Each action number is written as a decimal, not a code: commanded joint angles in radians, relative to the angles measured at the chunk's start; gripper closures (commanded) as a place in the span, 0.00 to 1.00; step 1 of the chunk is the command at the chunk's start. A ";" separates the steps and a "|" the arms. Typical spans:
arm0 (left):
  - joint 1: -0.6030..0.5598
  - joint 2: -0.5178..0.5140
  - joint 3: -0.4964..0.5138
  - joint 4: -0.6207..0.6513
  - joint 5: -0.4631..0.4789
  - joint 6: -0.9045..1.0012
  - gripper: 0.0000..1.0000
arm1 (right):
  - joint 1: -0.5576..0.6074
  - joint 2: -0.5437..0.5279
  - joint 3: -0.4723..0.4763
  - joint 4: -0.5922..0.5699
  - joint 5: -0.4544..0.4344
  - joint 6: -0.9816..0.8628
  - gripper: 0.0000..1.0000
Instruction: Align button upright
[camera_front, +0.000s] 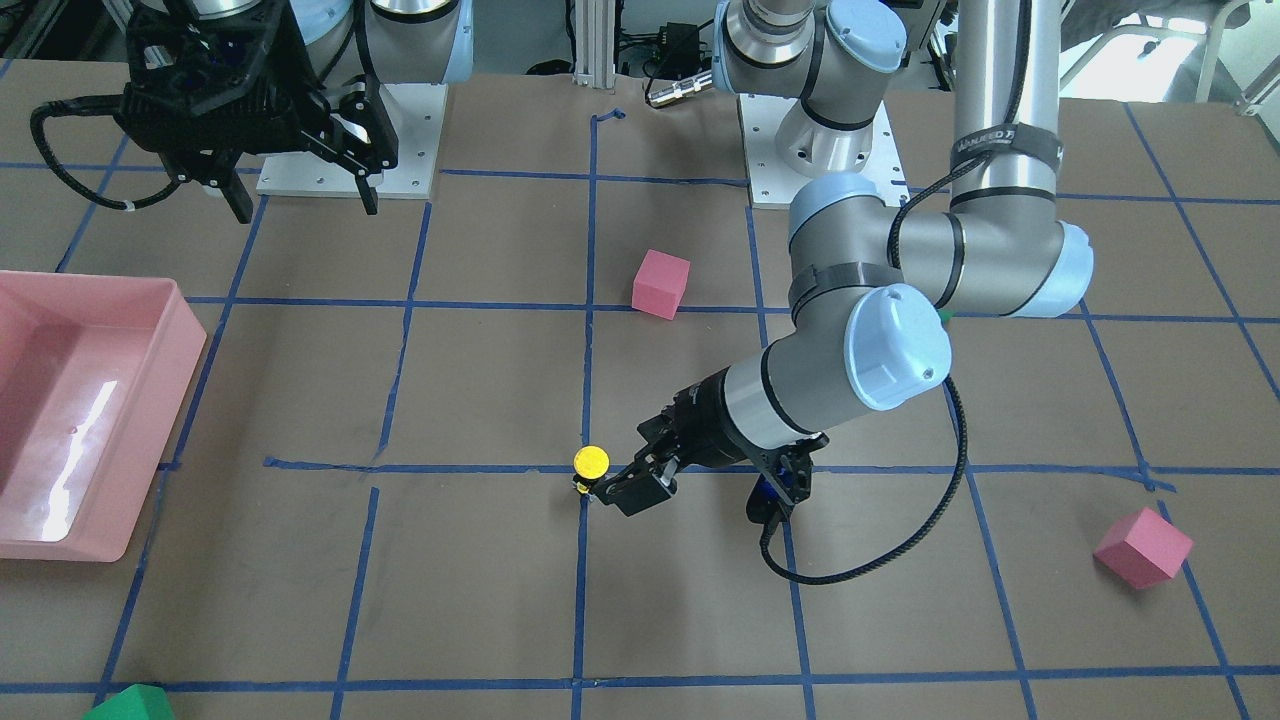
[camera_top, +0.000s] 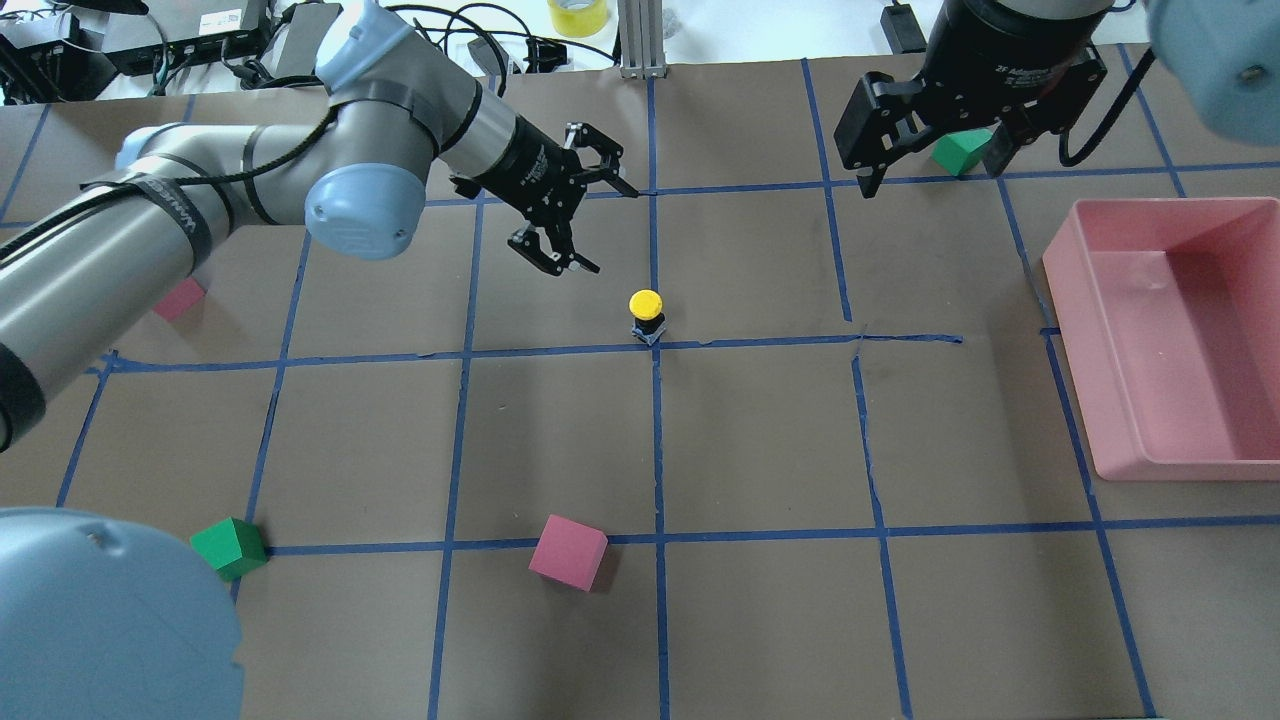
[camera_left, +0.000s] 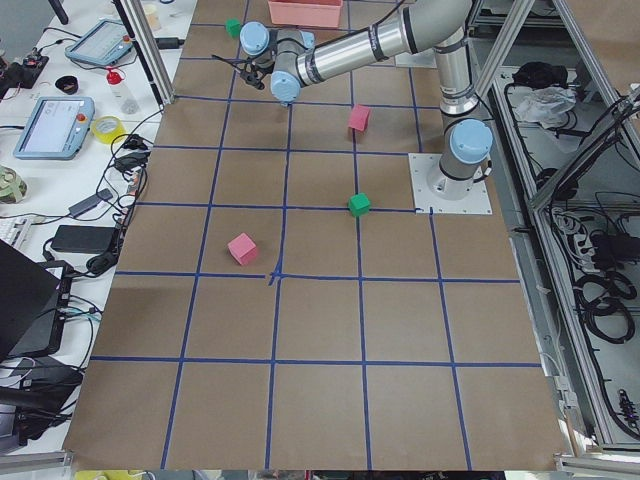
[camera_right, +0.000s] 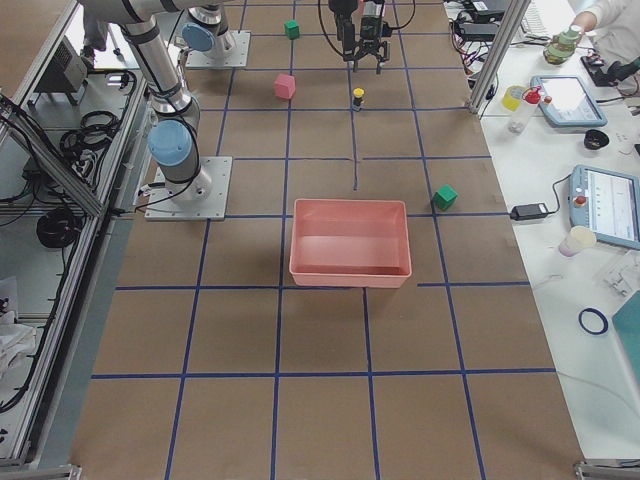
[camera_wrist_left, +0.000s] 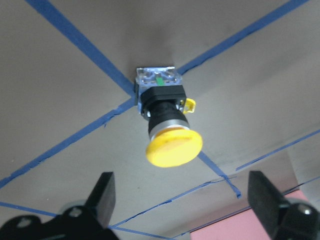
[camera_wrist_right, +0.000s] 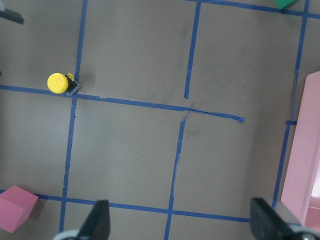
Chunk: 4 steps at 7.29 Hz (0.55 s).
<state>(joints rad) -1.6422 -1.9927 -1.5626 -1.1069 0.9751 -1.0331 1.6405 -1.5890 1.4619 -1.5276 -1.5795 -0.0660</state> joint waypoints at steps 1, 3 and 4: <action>0.010 0.057 0.065 -0.014 0.074 0.062 0.01 | -0.004 0.000 0.002 0.001 -0.004 -0.001 0.00; 0.004 0.121 0.061 -0.020 0.242 0.263 0.01 | -0.002 0.000 0.002 0.001 -0.001 -0.001 0.00; 0.002 0.161 0.055 -0.043 0.340 0.374 0.01 | -0.002 0.000 0.002 0.001 -0.001 -0.002 0.00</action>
<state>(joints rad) -1.6371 -1.8774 -1.5034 -1.1306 1.2087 -0.7922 1.6382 -1.5892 1.4633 -1.5263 -1.5803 -0.0671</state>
